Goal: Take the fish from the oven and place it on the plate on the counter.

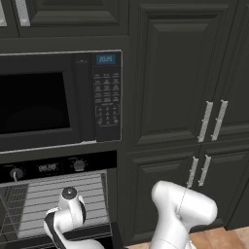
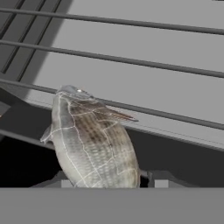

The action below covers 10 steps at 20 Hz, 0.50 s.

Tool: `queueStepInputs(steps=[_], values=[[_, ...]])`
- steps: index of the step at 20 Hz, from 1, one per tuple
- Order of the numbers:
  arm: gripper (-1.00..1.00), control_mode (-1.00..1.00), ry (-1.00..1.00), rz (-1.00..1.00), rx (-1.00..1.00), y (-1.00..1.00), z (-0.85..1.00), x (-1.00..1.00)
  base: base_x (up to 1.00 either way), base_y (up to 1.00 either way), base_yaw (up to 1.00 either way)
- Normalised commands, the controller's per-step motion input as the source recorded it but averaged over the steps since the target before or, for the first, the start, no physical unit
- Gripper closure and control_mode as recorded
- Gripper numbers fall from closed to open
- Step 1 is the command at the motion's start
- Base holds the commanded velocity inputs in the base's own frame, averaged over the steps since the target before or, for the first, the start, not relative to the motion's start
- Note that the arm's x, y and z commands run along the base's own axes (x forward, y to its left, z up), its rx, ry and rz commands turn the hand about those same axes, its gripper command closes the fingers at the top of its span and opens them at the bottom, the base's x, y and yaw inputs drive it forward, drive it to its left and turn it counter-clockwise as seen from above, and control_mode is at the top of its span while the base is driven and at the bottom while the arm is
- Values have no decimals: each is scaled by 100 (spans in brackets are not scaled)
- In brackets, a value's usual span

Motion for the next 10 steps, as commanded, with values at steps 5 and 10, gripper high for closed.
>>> queueStepInputs(steps=[5,10], values=[[100,-100,0,0,0,0,-5,0,0,0,0],[100,-100,0,0,1,0,-4,0,0,0,0]])
